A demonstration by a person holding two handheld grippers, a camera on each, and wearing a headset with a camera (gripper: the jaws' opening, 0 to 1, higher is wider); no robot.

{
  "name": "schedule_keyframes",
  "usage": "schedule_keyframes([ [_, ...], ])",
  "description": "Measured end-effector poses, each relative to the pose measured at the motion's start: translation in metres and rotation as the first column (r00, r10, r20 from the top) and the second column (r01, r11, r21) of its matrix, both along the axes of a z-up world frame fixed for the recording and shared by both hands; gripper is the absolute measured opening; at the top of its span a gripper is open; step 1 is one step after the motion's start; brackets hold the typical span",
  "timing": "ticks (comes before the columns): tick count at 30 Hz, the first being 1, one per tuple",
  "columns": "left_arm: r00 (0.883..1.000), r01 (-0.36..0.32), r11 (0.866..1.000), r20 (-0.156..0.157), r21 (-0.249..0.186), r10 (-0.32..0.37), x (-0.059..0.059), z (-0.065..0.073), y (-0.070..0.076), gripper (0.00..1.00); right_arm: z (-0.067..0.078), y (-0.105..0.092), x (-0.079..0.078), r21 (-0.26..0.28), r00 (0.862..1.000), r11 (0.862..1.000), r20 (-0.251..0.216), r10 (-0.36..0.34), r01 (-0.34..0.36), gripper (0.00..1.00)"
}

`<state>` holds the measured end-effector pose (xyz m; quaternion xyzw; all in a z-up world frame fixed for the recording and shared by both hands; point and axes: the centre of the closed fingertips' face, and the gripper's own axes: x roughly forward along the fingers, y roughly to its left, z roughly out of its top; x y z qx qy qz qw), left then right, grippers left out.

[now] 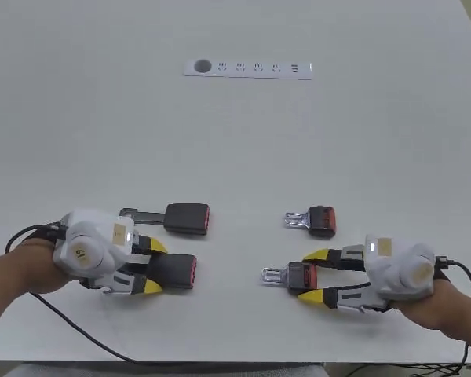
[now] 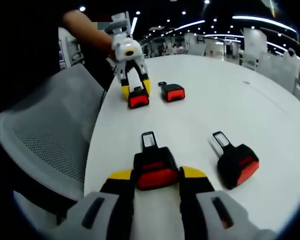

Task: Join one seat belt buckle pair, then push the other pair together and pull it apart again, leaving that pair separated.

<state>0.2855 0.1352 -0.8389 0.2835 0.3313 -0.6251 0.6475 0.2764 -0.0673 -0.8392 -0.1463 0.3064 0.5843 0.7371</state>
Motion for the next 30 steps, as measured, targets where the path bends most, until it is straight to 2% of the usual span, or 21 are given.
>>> schedule_keyframes([
  [15,0.999,-0.033,0.999,-0.006,-0.02,0.033,0.002,0.001,0.001,0.34,-0.001,0.043,0.003,0.053,1.0,0.998,0.008,0.022,-0.023,0.35],
  [30,0.999,-0.051,0.998,-0.011,-0.033,0.051,0.004,-0.001,0.002,0.34,0.002,0.075,0.009,0.11,0.999,0.993,-0.012,0.032,-0.03,0.35],
])
